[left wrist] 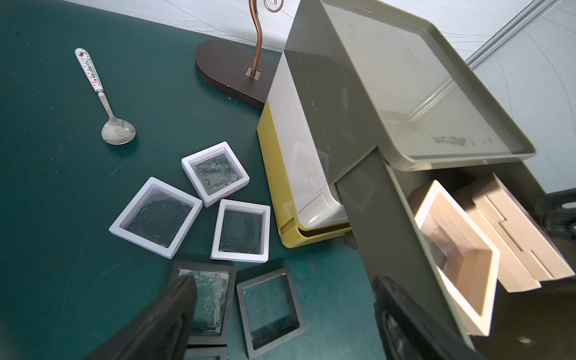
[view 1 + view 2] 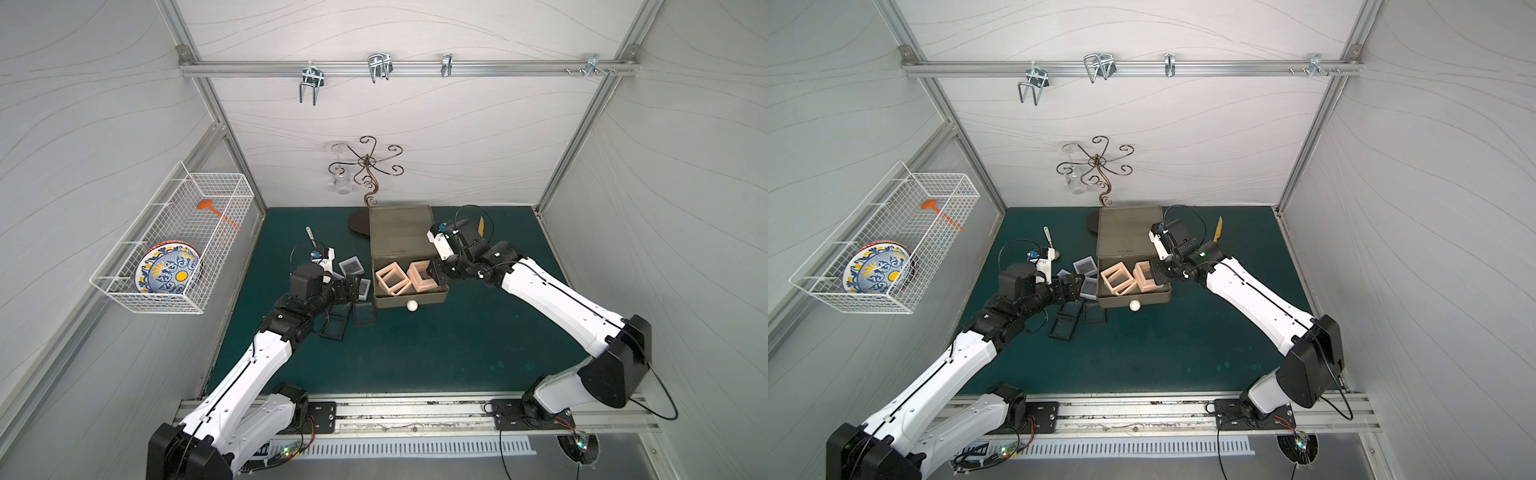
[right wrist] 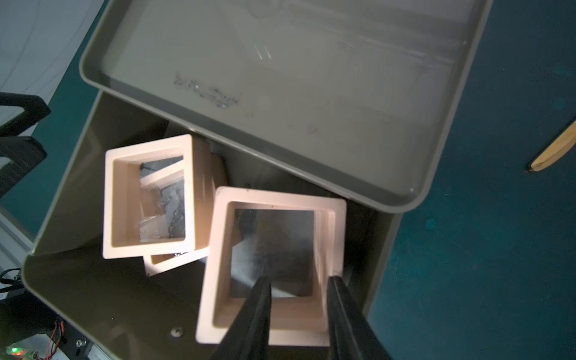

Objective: Place the brooch boxes into the drawer by color
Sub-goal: Place the brooch box in the drawer, then close the drawer in the storage box.

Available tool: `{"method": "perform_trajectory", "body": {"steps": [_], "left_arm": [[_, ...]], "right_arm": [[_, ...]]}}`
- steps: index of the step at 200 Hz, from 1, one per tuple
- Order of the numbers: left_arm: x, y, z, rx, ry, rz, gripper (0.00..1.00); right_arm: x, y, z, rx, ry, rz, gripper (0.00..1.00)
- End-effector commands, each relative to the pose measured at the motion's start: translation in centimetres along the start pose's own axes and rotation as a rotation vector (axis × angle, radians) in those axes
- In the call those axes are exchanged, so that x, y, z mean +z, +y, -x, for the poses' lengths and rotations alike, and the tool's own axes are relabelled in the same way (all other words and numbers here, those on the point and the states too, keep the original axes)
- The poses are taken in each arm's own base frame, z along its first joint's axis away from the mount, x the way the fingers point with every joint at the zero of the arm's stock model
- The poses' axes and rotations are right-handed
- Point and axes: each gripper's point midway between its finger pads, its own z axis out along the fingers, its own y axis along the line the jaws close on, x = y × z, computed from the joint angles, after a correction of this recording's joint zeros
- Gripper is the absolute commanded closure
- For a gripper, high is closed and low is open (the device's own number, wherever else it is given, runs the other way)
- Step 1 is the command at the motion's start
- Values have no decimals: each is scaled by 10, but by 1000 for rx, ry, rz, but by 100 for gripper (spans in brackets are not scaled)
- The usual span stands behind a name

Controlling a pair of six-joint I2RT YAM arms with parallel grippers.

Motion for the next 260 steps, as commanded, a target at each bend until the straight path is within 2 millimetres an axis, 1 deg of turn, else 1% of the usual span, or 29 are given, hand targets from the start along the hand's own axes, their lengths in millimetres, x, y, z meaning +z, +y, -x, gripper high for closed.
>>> {"method": "perform_trajectory", "body": {"steps": [1,11,25,41,53,65,85,110,119,130,146,173,210,237,260], "left_arm": [[-9,-12,30,18,-80,-23,8],[-10,-12,30,18,-80,-21,8],[-10,-12,31,19,-81,-19,8],[-10,-10,31,19,-81,-12,8],[-10,-9,31,17,-83,-5,8],[-10,-9,31,14,-83,-5,8],[-9,-8,30,6,-83,-5,8],[-8,-8,28,2,-79,-6,8],[-8,-8,28,3,-78,-4,8],[-9,-7,29,5,-79,0,8],[-10,-7,29,7,-81,4,8],[-10,-5,27,9,-79,10,8],[-10,-4,26,14,-77,16,8],[-9,-3,26,18,-75,21,8],[-7,-2,25,18,-71,21,8]], "right_arm": [[-21,6,11,-35,-62,-17,63],[-30,11,14,-52,-100,-10,60],[-43,21,15,-75,-146,31,60],[-56,38,7,-102,-175,124,61],[-62,51,-3,-124,-182,199,64],[-64,63,-17,-144,-170,259,74],[-55,77,-40,-166,-124,294,100],[-32,85,-61,-145,-62,305,100],[-25,86,-65,-136,-43,303,100],[-16,82,-67,-123,-33,279,100],[-5,74,-65,-108,-39,221,100],[3,63,-58,-88,-48,144,100],[7,56,-44,-79,-79,81,100],[8,55,-27,-83,-124,63,100],[12,54,-15,-78,-143,56,100]]}}
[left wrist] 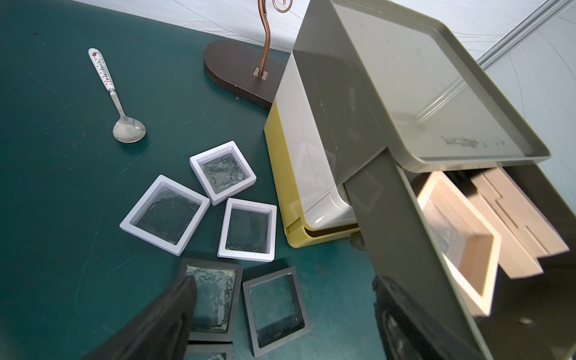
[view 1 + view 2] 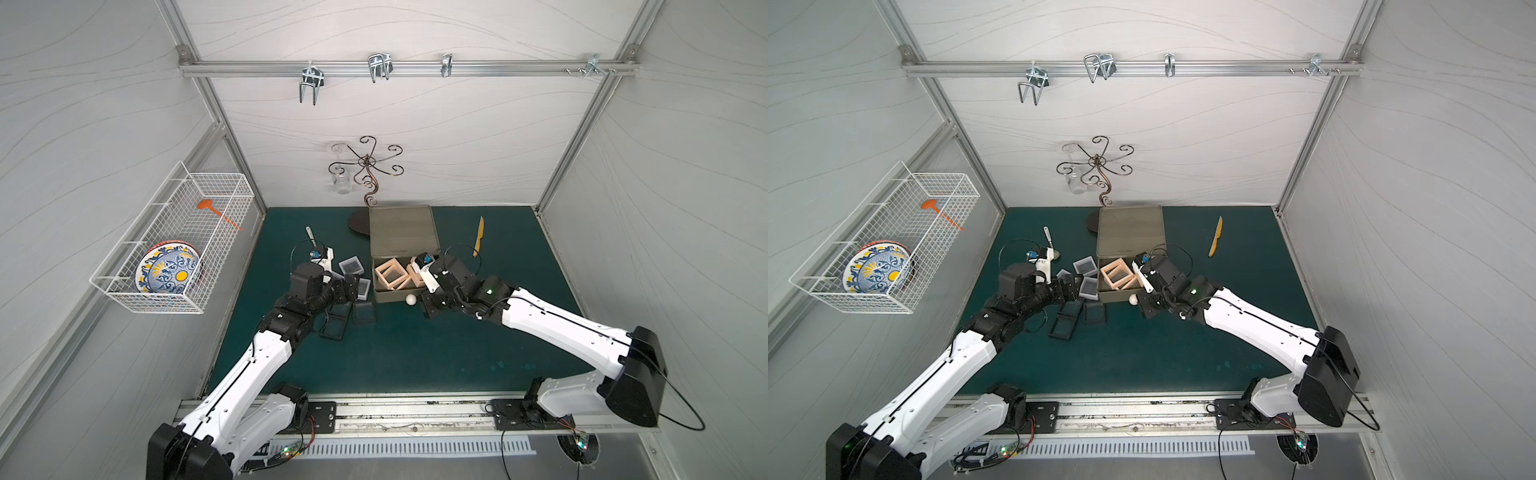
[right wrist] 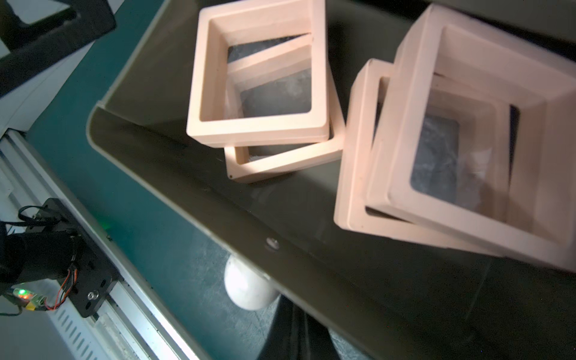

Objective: Place the brooch boxes into the drawer by color
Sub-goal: Close the drawer in the storage box.

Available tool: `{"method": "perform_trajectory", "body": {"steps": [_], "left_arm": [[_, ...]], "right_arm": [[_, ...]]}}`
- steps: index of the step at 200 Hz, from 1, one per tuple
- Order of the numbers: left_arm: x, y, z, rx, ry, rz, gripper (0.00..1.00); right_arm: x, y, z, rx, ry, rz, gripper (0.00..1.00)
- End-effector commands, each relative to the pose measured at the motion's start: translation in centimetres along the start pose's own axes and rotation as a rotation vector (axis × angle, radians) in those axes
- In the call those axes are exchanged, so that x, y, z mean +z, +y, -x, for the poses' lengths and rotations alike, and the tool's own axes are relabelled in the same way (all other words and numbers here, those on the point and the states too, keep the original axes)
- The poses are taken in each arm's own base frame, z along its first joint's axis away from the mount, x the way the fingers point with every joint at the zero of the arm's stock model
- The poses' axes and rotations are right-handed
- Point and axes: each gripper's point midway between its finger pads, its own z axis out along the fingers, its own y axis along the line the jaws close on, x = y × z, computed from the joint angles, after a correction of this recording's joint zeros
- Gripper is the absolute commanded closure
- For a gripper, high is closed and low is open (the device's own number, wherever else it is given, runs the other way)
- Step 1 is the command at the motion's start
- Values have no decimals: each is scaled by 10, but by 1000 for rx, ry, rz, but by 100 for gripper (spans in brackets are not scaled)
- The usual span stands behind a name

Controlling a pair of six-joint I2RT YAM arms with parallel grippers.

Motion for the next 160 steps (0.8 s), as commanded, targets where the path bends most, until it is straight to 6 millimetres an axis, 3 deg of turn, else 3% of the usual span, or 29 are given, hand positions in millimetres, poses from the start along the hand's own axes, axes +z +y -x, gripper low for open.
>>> {"method": "perform_trajectory", "body": {"steps": [1,109,160], "left_arm": [[-7,-9,23,18,-66,-19,8],[-1,-7,20,26,-56,-11,7],[-1,-5,22,30,-66,0,7]], "right_arm": [[0,-5,37,9,-110,-33,100],[39,-40,79,-6,-170,-126,100],[47,-55,91,-20,-218,-184,100]]}}
